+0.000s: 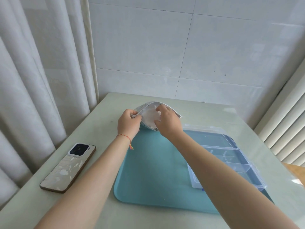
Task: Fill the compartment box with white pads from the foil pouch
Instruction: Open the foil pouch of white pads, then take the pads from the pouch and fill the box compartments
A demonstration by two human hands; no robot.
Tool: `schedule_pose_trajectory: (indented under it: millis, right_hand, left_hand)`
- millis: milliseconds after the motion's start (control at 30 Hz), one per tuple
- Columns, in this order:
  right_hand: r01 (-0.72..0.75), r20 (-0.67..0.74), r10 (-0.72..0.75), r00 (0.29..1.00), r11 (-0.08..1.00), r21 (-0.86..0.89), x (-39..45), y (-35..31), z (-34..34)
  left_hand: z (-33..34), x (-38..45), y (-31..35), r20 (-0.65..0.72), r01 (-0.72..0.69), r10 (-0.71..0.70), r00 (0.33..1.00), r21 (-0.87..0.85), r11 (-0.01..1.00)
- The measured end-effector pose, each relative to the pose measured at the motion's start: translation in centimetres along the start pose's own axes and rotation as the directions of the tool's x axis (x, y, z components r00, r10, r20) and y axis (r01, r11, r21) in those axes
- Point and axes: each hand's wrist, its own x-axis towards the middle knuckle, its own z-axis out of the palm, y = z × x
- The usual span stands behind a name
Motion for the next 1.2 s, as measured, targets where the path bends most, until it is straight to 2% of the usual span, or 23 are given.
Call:
schedule_pose_trajectory:
  millis: [267,367,467,567,733,867,933,967,1000,1033,1100,1133,1167,1200]
  right_hand:
    - [-0.028,-0.054,0.032,0.998,0.998,0.058,0.0,-0.6,-0.5]
    - [-0.054,-0.065,0.064,0.996,0.990,0.133,-0.1,-0.8,-1.0]
    - [-0.095,-0.057,0.112,0.992,0.966,0.239,-0.1,-0.6,-1.5]
    - [-0.105,-0.053,0.132,0.990,0.930,0.353,-0.2,-0.2,-2.0]
    - [-0.142,-0.023,0.172,0.985,0.878,0.457,-0.7,0.4,-3.8]
    - [-0.163,0.013,0.192,0.981,0.798,0.581,-1.5,1.0,-6.0]
    - [-0.146,0.089,0.117,0.989,0.751,0.644,-2.4,1.4,-7.5]
    - [-0.132,0.128,0.062,0.990,0.738,0.662,-2.9,1.5,-8.3]
    - [-0.115,0.161,0.006,0.987,0.727,0.677,-3.5,1.6,-8.9]
    - [-0.102,0.192,-0.047,0.980,0.713,0.694,-4.0,1.7,-9.3]
    - [-0.096,0.241,-0.111,0.964,0.700,0.708,-4.8,1.7,-9.9]
    - [-0.087,0.248,-0.119,0.962,0.724,0.684,-5.1,1.8,-10.0]
    - [-0.066,0.239,-0.115,0.964,0.769,0.636,-5.4,1.8,-10.0]
    - [-0.037,0.221,-0.111,0.969,0.819,0.572,-5.6,1.9,-9.9]
  left_hand:
    - [-0.3,-0.2,0.3,0.021,0.013,-0.013,1.000,0.014,1.000]
    - [-0.7,-0.4,0.5,0.010,-0.009,0.008,1.000,0.096,0.995]
    - [-1.1,-0.9,0.8,-0.069,-0.134,0.151,0.986,0.208,0.969]
    - [-1.5,-1.5,1.4,-0.111,-0.297,0.328,0.938,0.229,0.927]
    - [-1.3,-2.1,2.7,0.017,-0.413,0.422,0.906,0.254,0.875]
    - [-1.1,-3.2,3.2,0.013,-0.343,0.345,0.939,0.151,0.927]
    - [-0.8,-4.1,3.9,0.042,-0.203,0.205,0.978,-0.043,0.978]
    - [-0.5,-4.7,4.5,0.124,-0.078,0.100,0.987,-0.167,0.983]
    - [-0.2,-5.3,5.0,0.261,0.074,-0.004,0.965,-0.258,0.963]
    - [0.0,-5.9,5.4,0.422,0.227,-0.087,0.902,-0.292,0.929]
    - [0.5,-7.0,5.8,0.702,0.444,-0.175,0.690,-0.220,0.869]
    - [0.8,-7.4,5.7,0.785,0.499,-0.185,0.591,-0.176,0.848]
    - [1.2,-7.8,5.7,0.827,0.534,-0.190,0.529,-0.151,0.832]
    - [1.5,-8.1,5.7,0.842,0.559,-0.195,0.503,-0.145,0.817]
